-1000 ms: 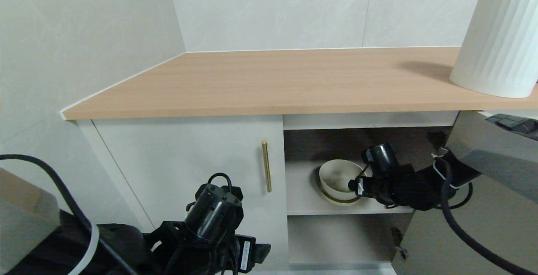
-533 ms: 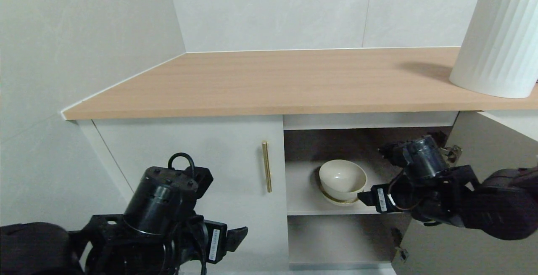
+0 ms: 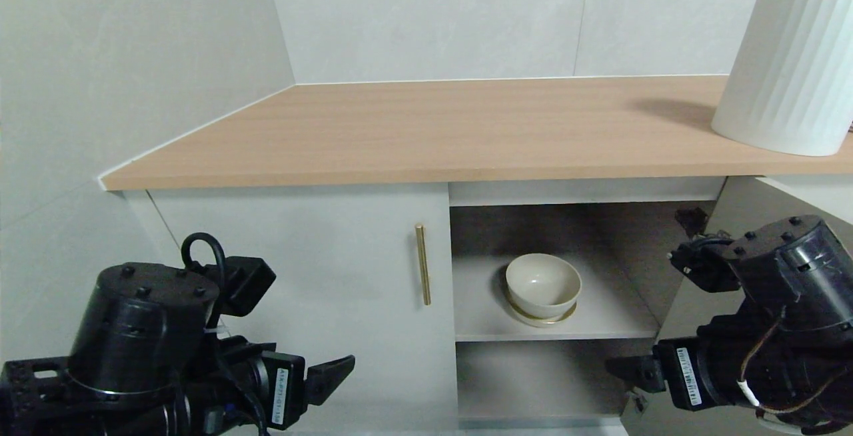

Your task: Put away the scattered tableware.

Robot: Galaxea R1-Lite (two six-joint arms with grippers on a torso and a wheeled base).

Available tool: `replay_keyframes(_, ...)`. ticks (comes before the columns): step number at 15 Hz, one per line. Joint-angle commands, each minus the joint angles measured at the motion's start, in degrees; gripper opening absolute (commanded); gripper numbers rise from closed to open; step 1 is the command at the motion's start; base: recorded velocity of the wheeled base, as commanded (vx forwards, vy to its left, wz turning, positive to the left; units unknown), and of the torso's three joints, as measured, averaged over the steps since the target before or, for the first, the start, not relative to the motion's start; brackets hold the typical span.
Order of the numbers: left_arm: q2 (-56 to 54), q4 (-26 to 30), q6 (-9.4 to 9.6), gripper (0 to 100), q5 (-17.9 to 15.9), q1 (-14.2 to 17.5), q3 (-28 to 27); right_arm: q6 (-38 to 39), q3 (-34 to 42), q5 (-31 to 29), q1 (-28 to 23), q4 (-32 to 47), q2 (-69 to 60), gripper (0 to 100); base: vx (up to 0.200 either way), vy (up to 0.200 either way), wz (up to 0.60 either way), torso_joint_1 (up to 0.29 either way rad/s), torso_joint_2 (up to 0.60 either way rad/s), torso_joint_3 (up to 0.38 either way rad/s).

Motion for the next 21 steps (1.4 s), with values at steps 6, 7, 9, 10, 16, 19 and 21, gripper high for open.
replay_keyframes(6, 2.6, -0.5, 1.19, 100, 0.1, -0.3, -0.6, 0.5, -1.2, 0.0, 0.7, -0.1, -0.7, 100, -0.033, 0.0, 0.0, 0.0, 0.0, 0.001)
replay_keyframes(7, 2.6, -0.5, 1.19, 100, 0.1, -0.3, -0.6, 0.5, -1.2, 0.0, 0.7, -0.1, -0.7, 100, -0.2, 0.0, 0.0, 0.007, 0.0, -0.002)
replay_keyframes(9, 2.6, -0.5, 1.19, 100, 0.1, -0.4, -0.6, 0.5, -1.0, -0.1, 0.7, -0.1, -0.4, 100, -0.2, 0.0, 0.0, 0.01, 0.0, -0.005)
replay_keyframes(10, 2.6, -0.5, 1.19, 100, 0.1, -0.4, -0.6, 0.5, -1.0, -0.1, 0.7, -0.1, -0.3, 100, -0.2, 0.0, 0.0, -0.002, 0.01, 0.007)
replay_keyframes(16, 2.9, -0.5, 1.19, 100, 0.1, -0.5, -0.5, 0.5, -0.7, -0.2, 0.7, -0.1, 0.4, 100, -0.2, 0.0, 0.0, 0.002, 0.0, 0.004)
replay_keyframes(19, 3.0, -0.5, 1.19, 100, 0.1, -0.5, -0.5, 0.5, -0.6, -0.3, 0.7, -0.1, 1.0, 100, -0.2, 0.0, 0.0, 0.005, 0.0, 0.002)
replay_keyframes(21, 3.0, -0.5, 1.19, 100, 0.0, -0.6, -0.5, 0.5, -0.7, -0.3, 0.7, -0.1, 1.0, 100, -0.2, 0.0, 0.0, -0.002, 0.0, 0.002)
